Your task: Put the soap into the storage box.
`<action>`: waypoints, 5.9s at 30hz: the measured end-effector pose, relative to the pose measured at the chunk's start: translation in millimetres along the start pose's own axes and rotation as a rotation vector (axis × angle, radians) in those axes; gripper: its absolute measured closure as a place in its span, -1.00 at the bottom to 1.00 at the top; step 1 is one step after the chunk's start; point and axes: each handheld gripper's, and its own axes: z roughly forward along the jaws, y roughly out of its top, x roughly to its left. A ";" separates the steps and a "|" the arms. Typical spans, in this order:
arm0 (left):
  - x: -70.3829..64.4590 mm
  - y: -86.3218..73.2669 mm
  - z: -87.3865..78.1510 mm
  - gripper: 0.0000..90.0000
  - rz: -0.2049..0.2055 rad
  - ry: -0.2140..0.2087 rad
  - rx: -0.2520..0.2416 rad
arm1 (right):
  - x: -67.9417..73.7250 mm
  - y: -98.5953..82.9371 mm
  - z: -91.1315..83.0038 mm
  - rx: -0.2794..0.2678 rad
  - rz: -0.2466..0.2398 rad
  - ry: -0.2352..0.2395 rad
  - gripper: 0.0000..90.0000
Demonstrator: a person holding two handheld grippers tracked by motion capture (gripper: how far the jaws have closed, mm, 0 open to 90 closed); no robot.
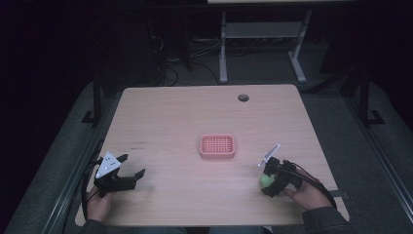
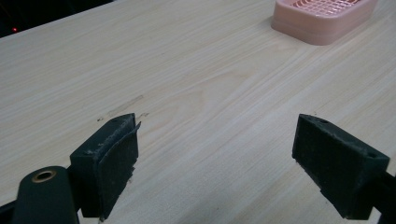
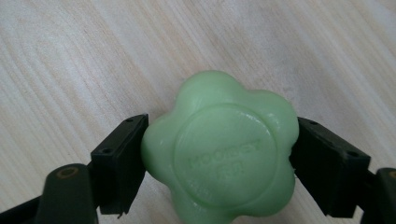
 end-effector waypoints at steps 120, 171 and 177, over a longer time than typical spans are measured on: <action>-0.6 1.3 -3.5 -0.69 -0.009 -0.004 -0.020 | -14.5 193.7 -17.4 -0.018 -0.253 0.051 -0.42; -0.5 1.0 -5.2 -0.69 -0.014 -0.007 -0.026 | -24.7 217.0 28.3 0.056 -0.185 0.079 -0.43; -0.7 1.2 -5.6 -0.69 -0.014 -0.007 -0.026 | -24.2 217.2 29.3 0.056 -0.178 0.077 -0.43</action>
